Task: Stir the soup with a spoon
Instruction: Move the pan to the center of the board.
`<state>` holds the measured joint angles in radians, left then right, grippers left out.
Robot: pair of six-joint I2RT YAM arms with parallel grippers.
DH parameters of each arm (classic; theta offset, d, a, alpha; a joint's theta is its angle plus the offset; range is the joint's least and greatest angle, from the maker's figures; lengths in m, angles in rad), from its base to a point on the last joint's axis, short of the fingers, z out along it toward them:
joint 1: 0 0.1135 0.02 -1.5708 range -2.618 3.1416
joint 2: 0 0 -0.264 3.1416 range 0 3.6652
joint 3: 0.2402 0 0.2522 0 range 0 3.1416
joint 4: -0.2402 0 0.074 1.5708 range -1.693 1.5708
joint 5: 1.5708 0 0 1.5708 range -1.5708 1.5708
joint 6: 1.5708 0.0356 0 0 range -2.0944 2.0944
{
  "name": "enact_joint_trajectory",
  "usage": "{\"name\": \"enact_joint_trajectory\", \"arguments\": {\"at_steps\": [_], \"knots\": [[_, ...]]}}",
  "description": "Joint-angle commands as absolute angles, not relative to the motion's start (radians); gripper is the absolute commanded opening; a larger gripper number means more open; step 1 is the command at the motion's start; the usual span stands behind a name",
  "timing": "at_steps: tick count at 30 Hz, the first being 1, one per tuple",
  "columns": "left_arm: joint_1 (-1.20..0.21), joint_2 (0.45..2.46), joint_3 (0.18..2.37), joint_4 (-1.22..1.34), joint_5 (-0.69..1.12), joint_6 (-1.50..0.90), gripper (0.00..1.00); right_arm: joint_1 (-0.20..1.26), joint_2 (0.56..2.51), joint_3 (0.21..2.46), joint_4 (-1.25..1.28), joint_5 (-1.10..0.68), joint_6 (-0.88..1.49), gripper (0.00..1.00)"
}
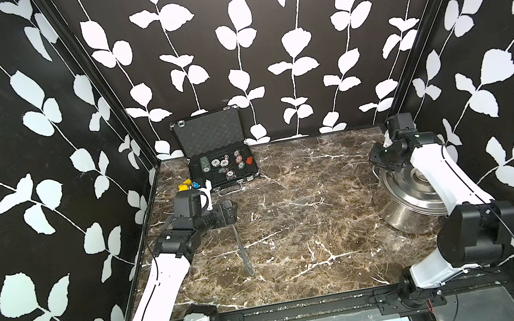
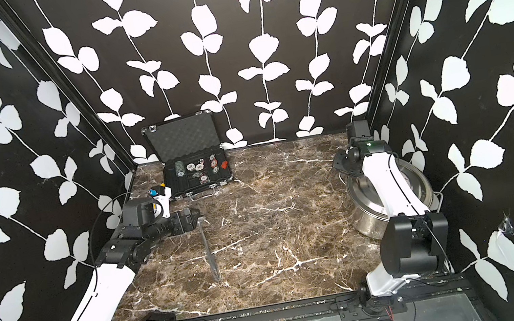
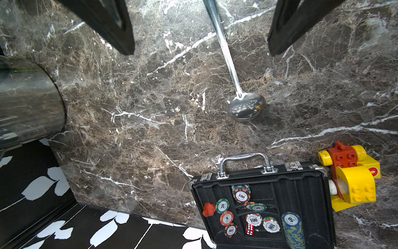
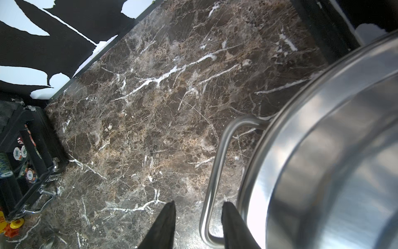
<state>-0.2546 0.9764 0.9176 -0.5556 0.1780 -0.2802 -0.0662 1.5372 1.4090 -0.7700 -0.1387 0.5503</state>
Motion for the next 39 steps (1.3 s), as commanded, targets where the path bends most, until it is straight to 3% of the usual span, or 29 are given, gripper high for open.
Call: {"name": "enact_joint_trajectory", "arguments": {"at_steps": [1,11,22,26,33,39], "knots": [[-0.257,0.973,0.936,-0.559,0.187,-0.275,0.99,-0.073,1.546,1.398,-0.738,-0.141,0.577,0.37],[-0.257,0.993,0.937,-0.554,0.192,-0.275,0.99,-0.073,1.561,1.351,-0.701,-0.144,0.599,0.33],[-0.256,0.983,0.927,-0.554,0.180,-0.273,0.99,-0.073,1.563,1.334,-0.678,-0.203,0.597,0.12],[-0.257,0.980,0.926,-0.555,0.181,-0.273,0.99,-0.072,1.552,1.326,-0.678,-0.235,0.584,0.01],[-0.256,0.967,0.923,-0.554,0.170,-0.278,0.99,-0.055,1.524,1.322,-0.702,-0.373,0.545,0.00],[-0.256,0.956,0.929,-0.560,0.146,-0.272,0.99,0.044,1.486,1.341,-0.733,-0.526,0.530,0.00]]}}
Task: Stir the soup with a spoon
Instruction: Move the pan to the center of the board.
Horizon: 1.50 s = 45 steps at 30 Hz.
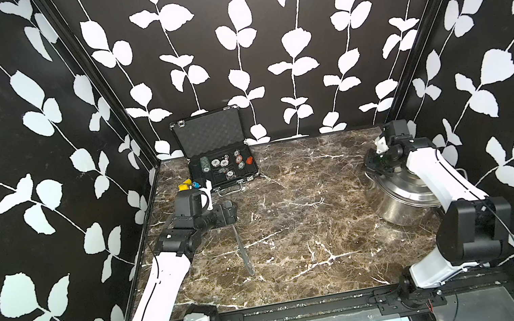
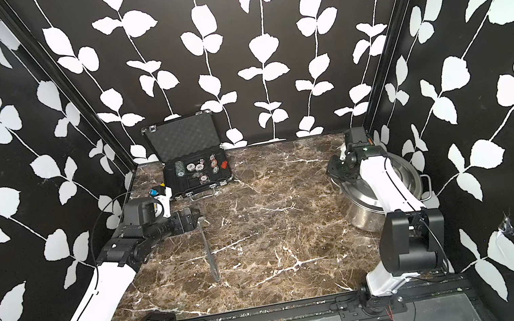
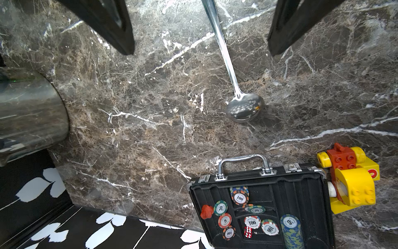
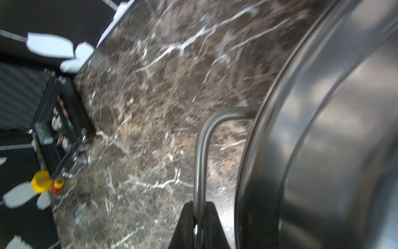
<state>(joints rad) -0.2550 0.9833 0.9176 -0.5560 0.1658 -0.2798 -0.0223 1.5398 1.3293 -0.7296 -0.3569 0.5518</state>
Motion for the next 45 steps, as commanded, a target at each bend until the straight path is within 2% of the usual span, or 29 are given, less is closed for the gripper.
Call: {"name": "enact_joint_trajectory", "arguments": {"at_steps": [1,9,13,19,30,38,42,45], "knots": [[-0.256,0.955,0.931,-0.562,0.141,-0.271,0.99,0.068,1.482,1.345,-0.737,-0.544,0.530,0.00],[-0.256,0.933,0.929,-0.567,0.114,-0.268,0.99,0.331,1.498,1.335,-0.658,-0.588,0.615,0.00],[-0.256,0.918,0.928,-0.576,0.101,-0.269,0.99,0.495,1.550,1.371,-0.620,-0.561,0.649,0.00],[-0.256,0.895,0.935,-0.598,0.087,-0.261,0.99,0.658,1.649,1.462,-0.598,-0.524,0.685,0.00],[-0.256,0.894,0.931,-0.607,0.100,-0.261,0.99,0.830,1.773,1.574,-0.572,-0.475,0.721,0.00],[-0.256,0.907,0.937,-0.608,0.096,-0.264,0.99,0.869,1.778,1.613,-0.626,-0.425,0.696,0.00],[-0.255,0.913,0.930,-0.594,0.105,-0.298,0.99,0.870,1.747,1.600,-0.661,-0.352,0.678,0.23],[-0.255,0.908,0.915,-0.571,0.123,-0.327,0.99,0.869,1.725,1.595,-0.680,-0.325,0.645,0.33]]}}
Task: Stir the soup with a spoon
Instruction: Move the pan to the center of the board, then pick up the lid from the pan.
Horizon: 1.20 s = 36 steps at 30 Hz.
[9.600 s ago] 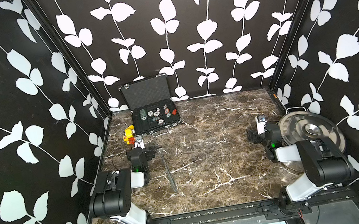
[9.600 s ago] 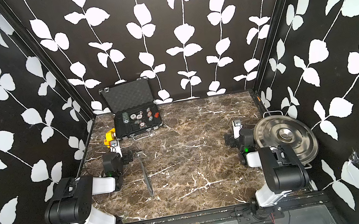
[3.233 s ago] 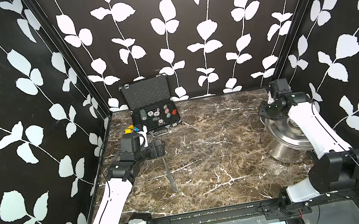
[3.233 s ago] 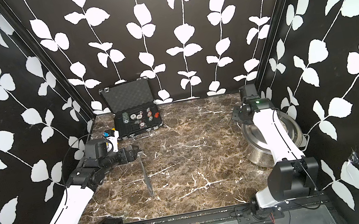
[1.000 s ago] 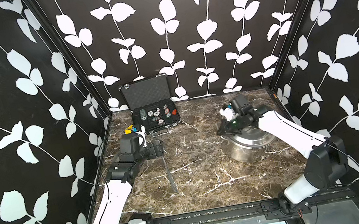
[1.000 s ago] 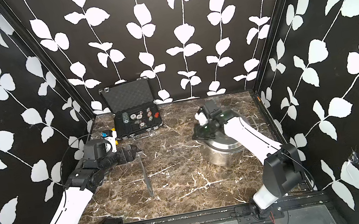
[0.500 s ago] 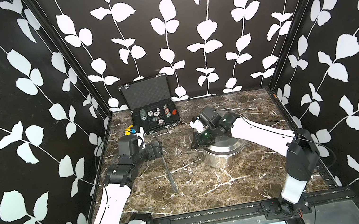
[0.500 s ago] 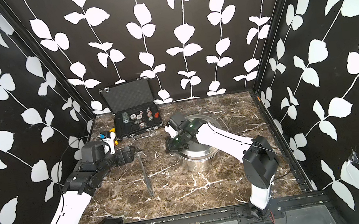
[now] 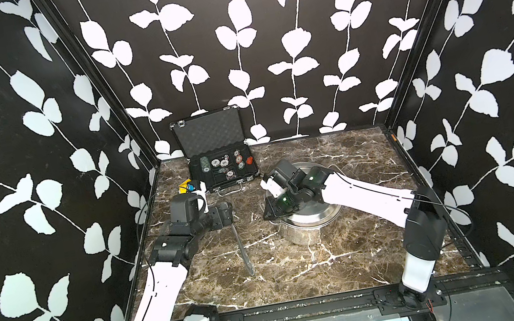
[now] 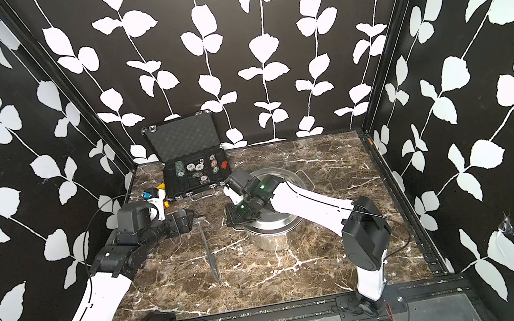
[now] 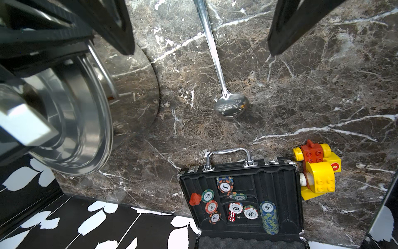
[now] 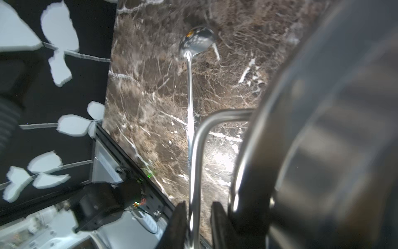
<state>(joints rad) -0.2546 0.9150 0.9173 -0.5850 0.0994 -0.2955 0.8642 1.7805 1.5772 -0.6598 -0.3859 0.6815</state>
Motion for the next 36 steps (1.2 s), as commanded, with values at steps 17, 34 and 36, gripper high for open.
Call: {"name": "enact_joint_trajectory", "arguments": {"at_steps": [17,34,36], "knots": [[-0.256,0.918,0.902,-0.571,0.160,-0.291,0.99,0.762,1.635,1.932,-1.350,-0.009,0.294,0.76],[-0.255,0.916,0.864,-0.558,0.141,-0.261,0.99,0.696,1.969,2.283,-1.581,0.000,0.102,0.97],[-0.255,0.917,0.864,-0.554,0.147,-0.263,0.99,0.688,1.989,2.293,-1.575,-0.015,0.100,0.97]]}}
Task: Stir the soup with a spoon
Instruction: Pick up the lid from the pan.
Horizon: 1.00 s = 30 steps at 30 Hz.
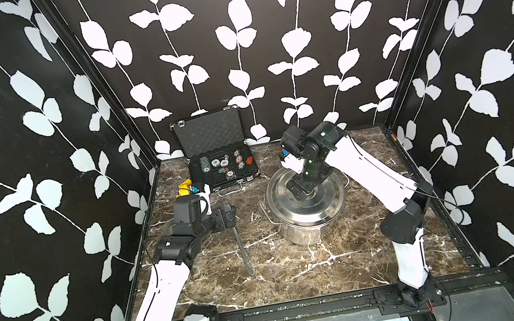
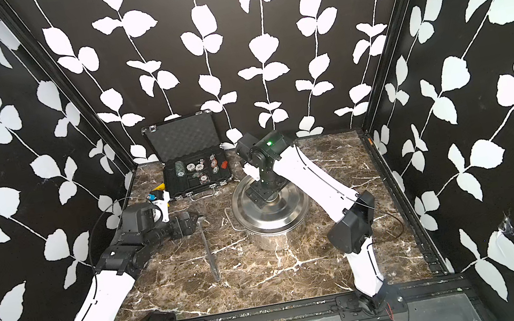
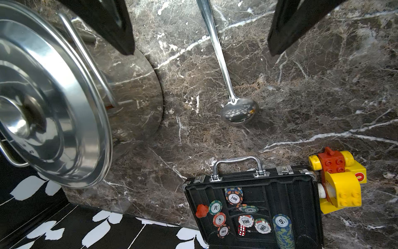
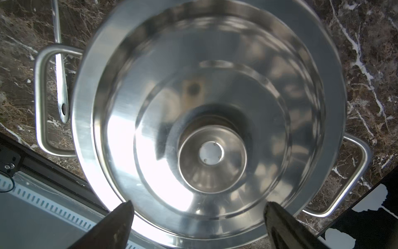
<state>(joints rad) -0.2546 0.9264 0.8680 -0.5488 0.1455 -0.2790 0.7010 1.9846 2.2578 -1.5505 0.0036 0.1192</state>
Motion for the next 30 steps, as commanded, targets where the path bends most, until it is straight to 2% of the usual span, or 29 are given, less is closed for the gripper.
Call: {"name": "enact_joint_trajectory", "arguments": {"at_steps": [1,13,18,30], "knots": [[-0.255,0.920,0.865,-0.552,0.149,-0.264,0.99,0.683,2.001,2.300,-1.575,-0.015,0.099,0.97],[-0.255,0.926,0.867,-0.545,0.152,-0.265,0.99,0.658,2.098,2.352,-1.554,-0.024,0.112,0.91],[-0.255,0.927,0.869,-0.545,0.153,-0.264,0.99,0.658,2.122,2.356,-1.552,-0.012,0.121,0.85],[-0.255,0.918,0.867,-0.554,0.150,-0.262,0.99,0.646,2.119,2.269,-1.530,-0.031,0.120,0.76]]}}
